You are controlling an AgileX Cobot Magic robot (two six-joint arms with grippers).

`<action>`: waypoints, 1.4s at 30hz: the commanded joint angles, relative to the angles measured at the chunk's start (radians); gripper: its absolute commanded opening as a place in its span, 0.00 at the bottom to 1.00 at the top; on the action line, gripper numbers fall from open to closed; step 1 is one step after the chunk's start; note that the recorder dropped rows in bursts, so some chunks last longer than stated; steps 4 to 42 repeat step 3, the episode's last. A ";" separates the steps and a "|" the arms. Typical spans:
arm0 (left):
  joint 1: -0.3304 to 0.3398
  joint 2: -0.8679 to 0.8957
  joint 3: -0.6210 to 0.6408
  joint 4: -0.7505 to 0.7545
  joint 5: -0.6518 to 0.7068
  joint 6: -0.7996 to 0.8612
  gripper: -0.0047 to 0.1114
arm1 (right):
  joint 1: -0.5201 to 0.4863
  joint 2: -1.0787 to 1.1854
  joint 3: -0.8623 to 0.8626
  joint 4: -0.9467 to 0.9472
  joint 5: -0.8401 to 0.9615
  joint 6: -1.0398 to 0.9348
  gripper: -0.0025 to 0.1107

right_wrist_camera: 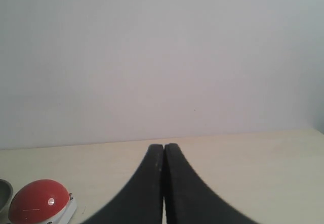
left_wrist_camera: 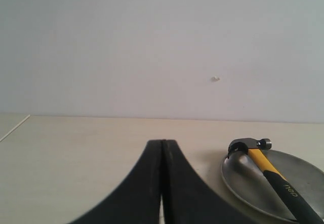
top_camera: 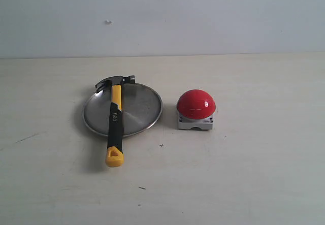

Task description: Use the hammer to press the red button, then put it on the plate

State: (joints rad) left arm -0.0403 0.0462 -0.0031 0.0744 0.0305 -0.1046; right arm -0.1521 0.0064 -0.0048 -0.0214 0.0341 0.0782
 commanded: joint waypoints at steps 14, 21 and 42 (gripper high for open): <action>-0.005 -0.004 0.003 0.004 -0.008 -0.004 0.04 | 0.001 -0.006 0.005 -0.010 -0.013 0.002 0.02; -0.005 -0.004 0.003 0.004 -0.008 -0.004 0.04 | 0.001 -0.006 0.005 -0.010 -0.013 0.002 0.02; -0.005 -0.004 0.003 0.004 -0.008 -0.004 0.04 | 0.001 -0.006 0.005 -0.010 -0.013 0.002 0.02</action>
